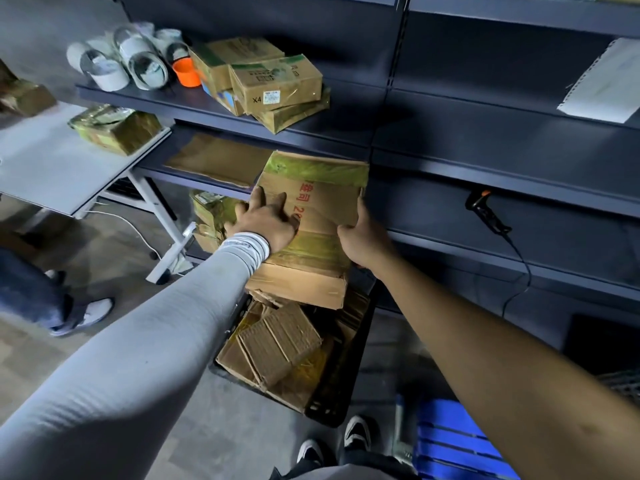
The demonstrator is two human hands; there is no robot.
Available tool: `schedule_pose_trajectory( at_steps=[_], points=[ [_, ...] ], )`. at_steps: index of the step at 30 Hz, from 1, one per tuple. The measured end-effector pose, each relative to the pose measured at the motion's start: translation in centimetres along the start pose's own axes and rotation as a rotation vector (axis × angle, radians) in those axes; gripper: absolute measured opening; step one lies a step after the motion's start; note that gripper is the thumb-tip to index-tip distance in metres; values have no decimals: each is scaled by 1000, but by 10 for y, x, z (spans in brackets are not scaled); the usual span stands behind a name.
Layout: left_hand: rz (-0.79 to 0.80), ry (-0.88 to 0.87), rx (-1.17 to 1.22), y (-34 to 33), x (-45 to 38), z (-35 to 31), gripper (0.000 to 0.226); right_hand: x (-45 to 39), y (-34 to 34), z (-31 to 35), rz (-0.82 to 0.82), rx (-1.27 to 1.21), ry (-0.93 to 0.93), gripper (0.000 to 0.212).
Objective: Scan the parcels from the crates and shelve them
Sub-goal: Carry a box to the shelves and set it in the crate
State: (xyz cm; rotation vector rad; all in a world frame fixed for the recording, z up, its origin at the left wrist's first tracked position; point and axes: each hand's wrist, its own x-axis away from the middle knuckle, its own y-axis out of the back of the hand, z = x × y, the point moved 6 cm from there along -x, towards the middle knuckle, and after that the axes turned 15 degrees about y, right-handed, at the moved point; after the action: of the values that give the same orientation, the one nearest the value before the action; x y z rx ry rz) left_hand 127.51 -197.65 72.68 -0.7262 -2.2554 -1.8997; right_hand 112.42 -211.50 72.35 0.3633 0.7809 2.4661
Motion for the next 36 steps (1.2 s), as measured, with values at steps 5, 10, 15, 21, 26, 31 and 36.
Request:
schedule_pose_trajectory(
  at_steps=[5,10,15,21,26,31,36],
  points=[
    [-53,-12,-95,-9,15,0,67,5,-8,-2,57,150,44,68],
    [-107,-30,-128,-15,20,-1,66,8,-6,-1,104,360,140,61],
    [-151,-80,-155,-18,36,-21,66,6,7,-7,128,493,172,61],
    [-137,-93,-93,-19,47,-57,64,-22,30,-20,153,550,269,58],
    [-128,-49,-86,-28,49,-96,61,-45,63,-47,118,561,346,55],
    [-134,6,-78,-39,48,-135,62,-67,94,-89,192,630,281,58],
    [-158,-11,-82,-54,63,-171,62,-77,102,-112,265,687,281,60]
  ],
)
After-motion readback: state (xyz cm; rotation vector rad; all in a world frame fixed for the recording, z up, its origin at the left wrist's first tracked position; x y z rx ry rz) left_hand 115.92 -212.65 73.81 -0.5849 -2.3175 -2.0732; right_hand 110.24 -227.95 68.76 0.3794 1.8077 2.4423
